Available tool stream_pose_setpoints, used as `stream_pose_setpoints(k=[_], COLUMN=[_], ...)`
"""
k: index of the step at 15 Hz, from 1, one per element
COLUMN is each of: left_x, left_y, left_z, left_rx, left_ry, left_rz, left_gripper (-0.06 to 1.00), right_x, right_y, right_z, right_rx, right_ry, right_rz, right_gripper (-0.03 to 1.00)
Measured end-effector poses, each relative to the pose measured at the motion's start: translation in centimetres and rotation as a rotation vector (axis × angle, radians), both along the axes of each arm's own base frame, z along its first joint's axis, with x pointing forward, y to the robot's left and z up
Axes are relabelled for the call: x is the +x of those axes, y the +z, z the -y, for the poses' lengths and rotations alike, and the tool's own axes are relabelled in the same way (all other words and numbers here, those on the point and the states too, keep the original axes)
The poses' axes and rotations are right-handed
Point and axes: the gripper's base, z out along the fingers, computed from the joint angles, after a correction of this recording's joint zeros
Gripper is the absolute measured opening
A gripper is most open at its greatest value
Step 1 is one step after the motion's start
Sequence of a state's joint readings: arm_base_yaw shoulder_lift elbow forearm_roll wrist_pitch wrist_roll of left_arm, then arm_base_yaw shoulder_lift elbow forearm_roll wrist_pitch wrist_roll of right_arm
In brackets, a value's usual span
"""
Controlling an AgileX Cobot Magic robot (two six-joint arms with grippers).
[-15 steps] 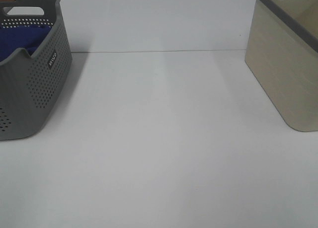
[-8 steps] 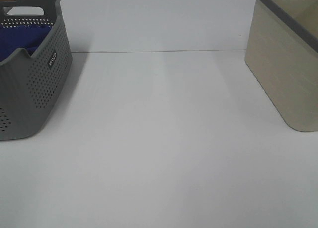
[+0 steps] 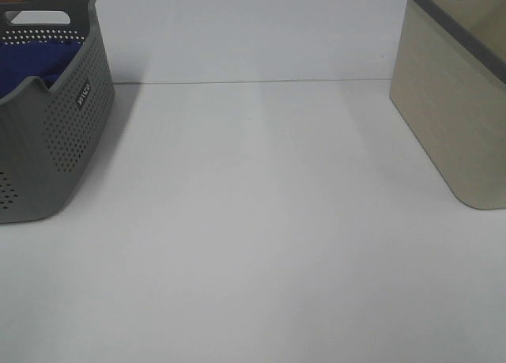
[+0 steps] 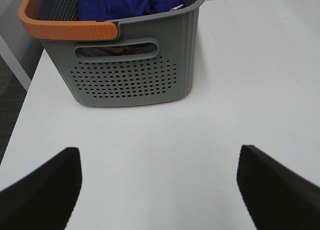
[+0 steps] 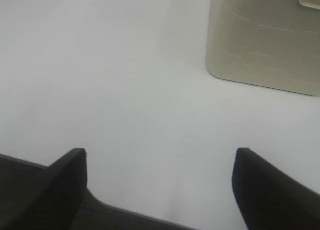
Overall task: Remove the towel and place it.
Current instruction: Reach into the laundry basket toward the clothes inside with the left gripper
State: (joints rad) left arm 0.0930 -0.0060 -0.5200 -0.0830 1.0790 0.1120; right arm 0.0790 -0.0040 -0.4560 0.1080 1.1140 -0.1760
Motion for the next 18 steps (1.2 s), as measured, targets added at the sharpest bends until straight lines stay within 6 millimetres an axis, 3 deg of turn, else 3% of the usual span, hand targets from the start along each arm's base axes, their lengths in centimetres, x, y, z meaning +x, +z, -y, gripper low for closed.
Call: stream_pose_setpoints(k=[4, 18], left_x=[0.00, 0.11], left_y=[0.00, 0.01], left_z=[0.00, -0.01], left_rx=[0.001, 0.003], left_ry=[0.000, -0.002], left_rz=[0.000, -0.006], left_gripper=[0.80, 0.80], right_x=[0.00, 0.01], right_y=[0.00, -0.01], right_z=[0.02, 0.06], right_rx=[0.029, 0.070], right_ry=[-0.026, -0.064], right_rz=[-0.006, -0.015], right_gripper=[0.94, 0.95])
